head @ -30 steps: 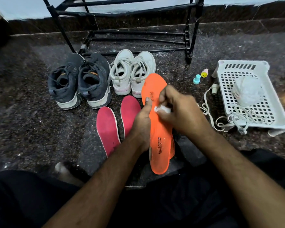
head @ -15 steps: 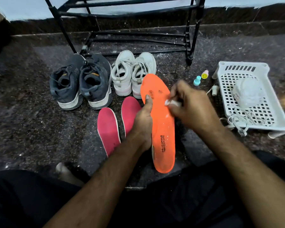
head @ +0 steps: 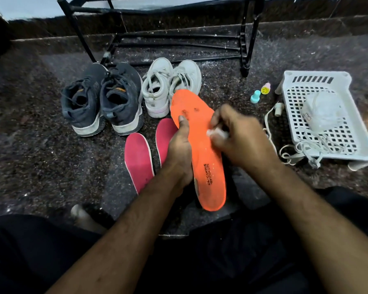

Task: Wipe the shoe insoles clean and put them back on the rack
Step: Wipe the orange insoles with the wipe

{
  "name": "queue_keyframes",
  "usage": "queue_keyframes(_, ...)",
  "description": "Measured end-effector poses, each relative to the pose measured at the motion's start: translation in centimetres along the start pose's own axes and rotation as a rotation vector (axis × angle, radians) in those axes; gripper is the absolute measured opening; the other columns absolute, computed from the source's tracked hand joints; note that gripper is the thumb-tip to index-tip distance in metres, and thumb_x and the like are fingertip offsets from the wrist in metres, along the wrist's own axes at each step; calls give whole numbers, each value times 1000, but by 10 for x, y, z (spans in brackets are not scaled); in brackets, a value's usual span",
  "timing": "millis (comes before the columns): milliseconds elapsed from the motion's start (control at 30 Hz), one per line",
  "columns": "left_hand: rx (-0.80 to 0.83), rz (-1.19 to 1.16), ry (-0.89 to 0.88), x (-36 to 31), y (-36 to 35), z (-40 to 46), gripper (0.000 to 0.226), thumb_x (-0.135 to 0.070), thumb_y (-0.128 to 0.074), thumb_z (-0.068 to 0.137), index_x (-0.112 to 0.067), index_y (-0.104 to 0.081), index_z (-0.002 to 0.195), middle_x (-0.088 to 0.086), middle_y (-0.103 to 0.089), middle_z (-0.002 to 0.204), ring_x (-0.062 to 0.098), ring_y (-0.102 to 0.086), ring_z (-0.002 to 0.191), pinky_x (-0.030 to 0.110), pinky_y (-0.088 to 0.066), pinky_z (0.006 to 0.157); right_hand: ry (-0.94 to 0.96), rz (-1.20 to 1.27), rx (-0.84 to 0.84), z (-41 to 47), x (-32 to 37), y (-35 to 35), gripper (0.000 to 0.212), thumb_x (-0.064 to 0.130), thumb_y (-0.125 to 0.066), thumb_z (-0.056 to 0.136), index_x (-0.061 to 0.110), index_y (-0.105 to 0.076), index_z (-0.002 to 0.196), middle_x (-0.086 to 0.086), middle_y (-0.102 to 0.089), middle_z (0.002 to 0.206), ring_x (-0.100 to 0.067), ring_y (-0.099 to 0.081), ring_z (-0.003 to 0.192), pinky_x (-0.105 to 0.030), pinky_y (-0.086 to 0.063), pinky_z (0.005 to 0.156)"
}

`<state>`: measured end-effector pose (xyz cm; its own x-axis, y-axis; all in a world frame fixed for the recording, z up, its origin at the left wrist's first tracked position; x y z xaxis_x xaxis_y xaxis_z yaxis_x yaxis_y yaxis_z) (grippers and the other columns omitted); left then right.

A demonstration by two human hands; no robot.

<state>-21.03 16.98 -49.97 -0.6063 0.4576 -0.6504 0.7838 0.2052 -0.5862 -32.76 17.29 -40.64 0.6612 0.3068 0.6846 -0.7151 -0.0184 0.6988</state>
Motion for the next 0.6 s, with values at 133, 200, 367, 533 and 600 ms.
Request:
queue_keyframes(133,-48,-20,-45,1,5,4,80,-67,-34,97,-2,-52,140,26,-55,139,40,-56,126,54,-43,109,37,51,58,-7,5,-6,26,13,-74,77,24,-56,92,7,-64,75,-12,-60,68,-38,-52,71)
queue_keyframes(200,-44,-53,-20,-2,6,3,79,-67,-29,98,-2,-57,133,24,-59,135,36,-61,118,48,-47,104,69,50,129,-13,14,-14,27,13,-72,77,24,-55,94,8,-64,75,-13,-60,67,-39,-52,71)
queue_keyframes(367,-9,-19,-7,0,4,1,82,-69,-28,97,-1,-56,135,26,-59,134,40,-56,125,54,-40,112,-11,101,-33,3,-5,3,25,13,-74,78,22,-56,91,7,-64,76,-8,-58,67,-30,-49,66)
queue_keyframes(533,14,-73,14,-5,4,2,85,-71,-27,96,2,-59,127,23,-63,128,38,-62,118,50,-47,104,60,51,110,-10,11,-14,28,11,-74,77,24,-55,93,7,-63,75,-11,-58,66,-34,-49,68)
queue_keyframes(600,-7,-43,2,-3,7,4,87,-73,-33,93,-1,-53,139,25,-57,137,41,-54,129,55,-39,112,4,56,-12,0,0,-1,25,13,-74,79,22,-55,92,6,-64,75,-10,-57,66,-34,-49,68)
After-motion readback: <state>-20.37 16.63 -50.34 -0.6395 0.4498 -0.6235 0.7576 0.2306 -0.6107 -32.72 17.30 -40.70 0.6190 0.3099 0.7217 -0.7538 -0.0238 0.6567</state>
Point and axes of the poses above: each hand's wrist, its own z-axis towards the middle knuckle, its own y-axis out of the back of the hand, x = y × z, the point moved 6 cm from there along z, towards the middle knuckle
